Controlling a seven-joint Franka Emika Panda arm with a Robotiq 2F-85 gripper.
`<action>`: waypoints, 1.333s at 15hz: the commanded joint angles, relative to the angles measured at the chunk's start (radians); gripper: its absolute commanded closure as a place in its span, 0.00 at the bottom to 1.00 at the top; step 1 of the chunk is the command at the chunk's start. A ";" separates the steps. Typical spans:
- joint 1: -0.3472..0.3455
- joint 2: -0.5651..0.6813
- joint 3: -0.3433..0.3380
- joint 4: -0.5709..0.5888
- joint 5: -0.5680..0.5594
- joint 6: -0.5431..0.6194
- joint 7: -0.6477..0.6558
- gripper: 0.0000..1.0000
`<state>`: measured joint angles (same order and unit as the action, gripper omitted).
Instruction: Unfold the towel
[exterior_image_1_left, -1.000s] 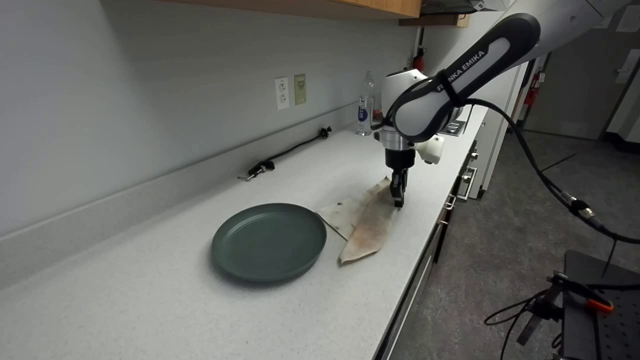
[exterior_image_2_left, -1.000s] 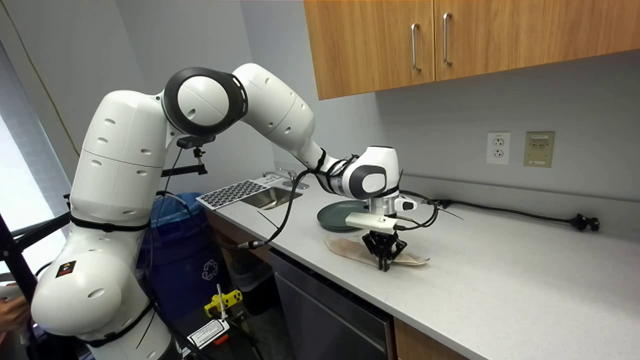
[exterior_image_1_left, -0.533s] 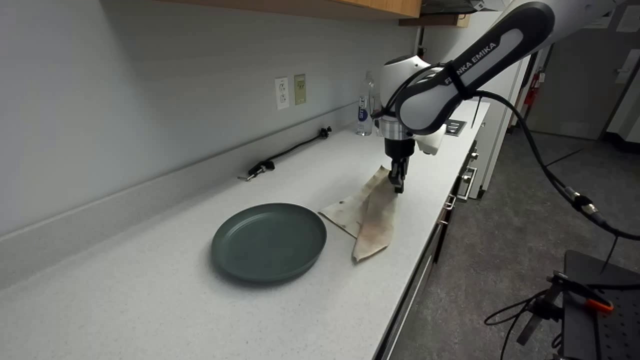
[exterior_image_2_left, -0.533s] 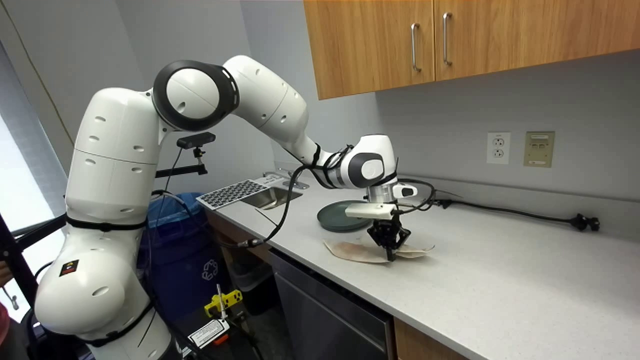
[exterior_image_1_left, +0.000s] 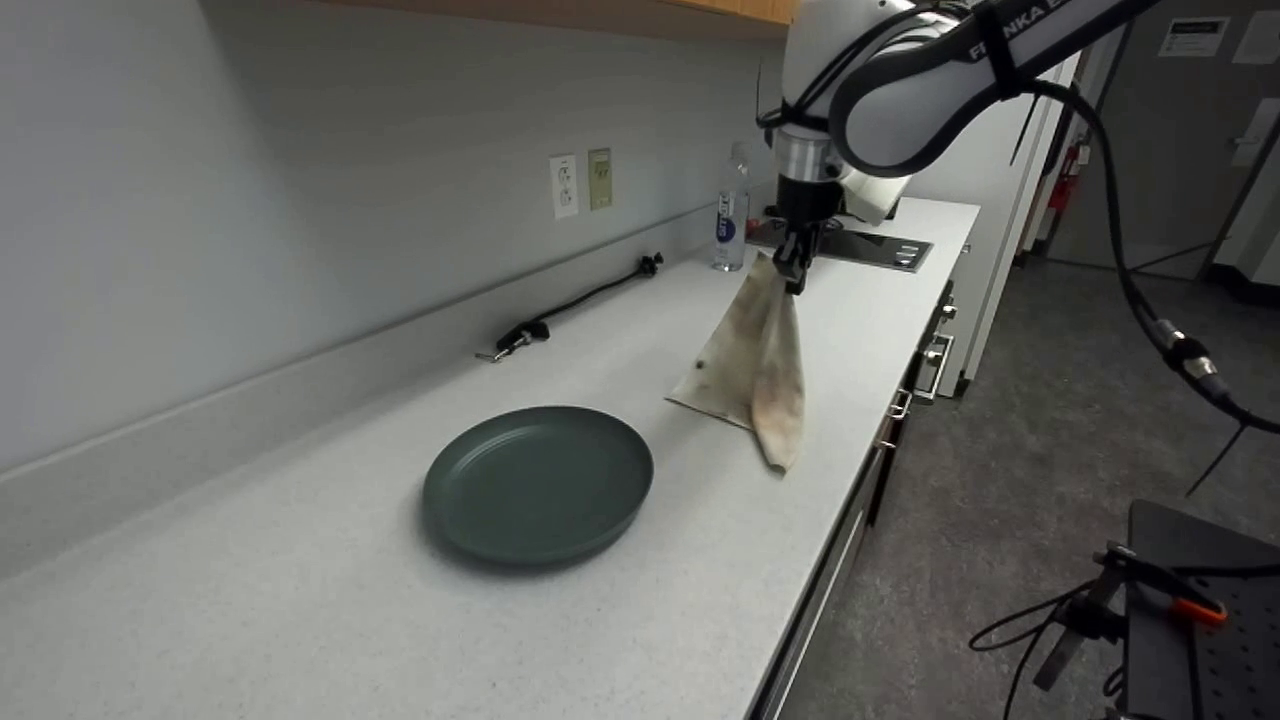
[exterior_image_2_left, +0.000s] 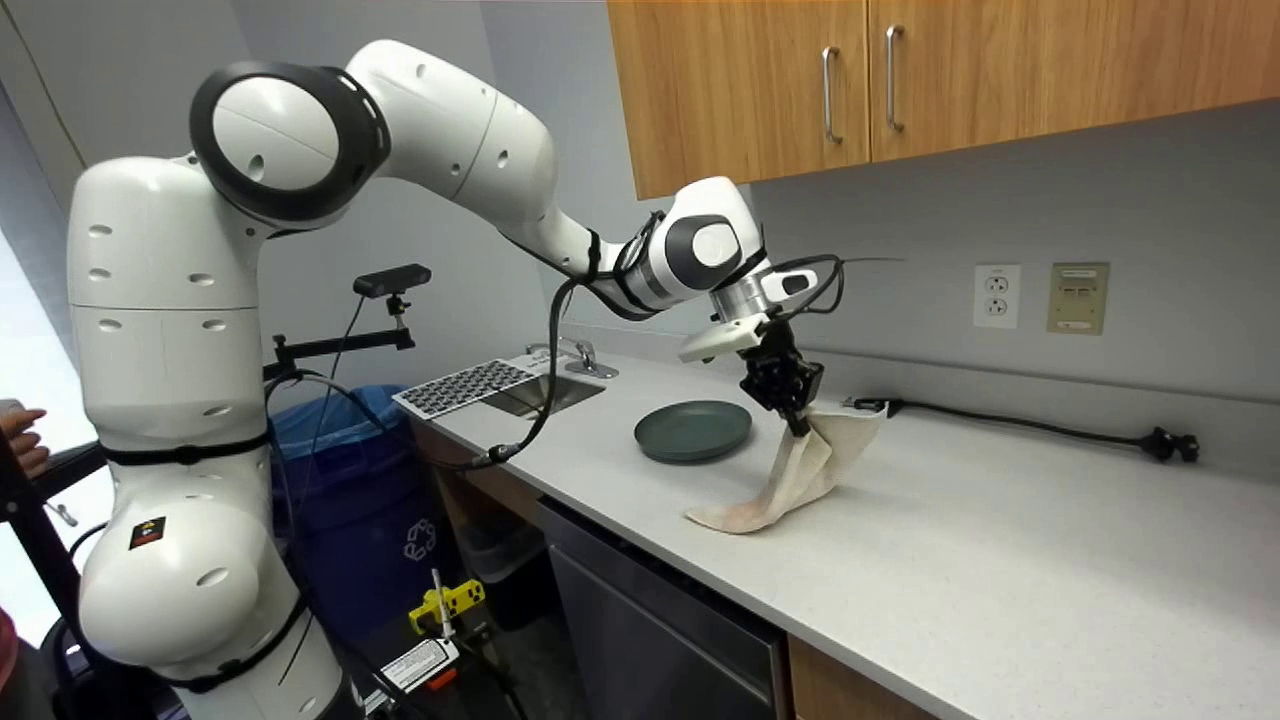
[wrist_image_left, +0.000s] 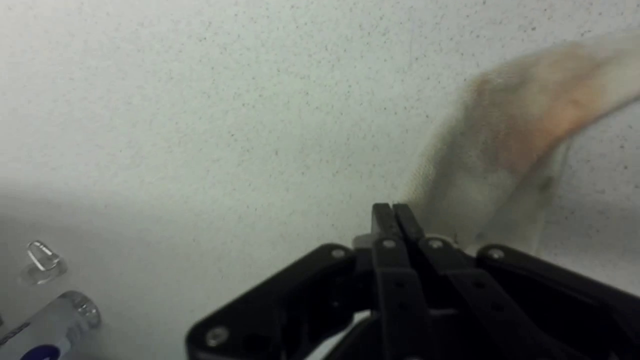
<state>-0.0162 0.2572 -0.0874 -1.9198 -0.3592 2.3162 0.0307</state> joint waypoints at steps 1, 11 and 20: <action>0.036 -0.106 0.011 -0.067 -0.067 0.046 0.048 0.99; 0.074 -0.220 0.129 -0.089 -0.030 0.141 -0.089 0.99; 0.076 -0.003 0.015 -0.048 -0.555 -0.023 0.358 0.99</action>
<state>0.0512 0.1764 -0.0390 -2.0123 -0.7847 2.3493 0.2329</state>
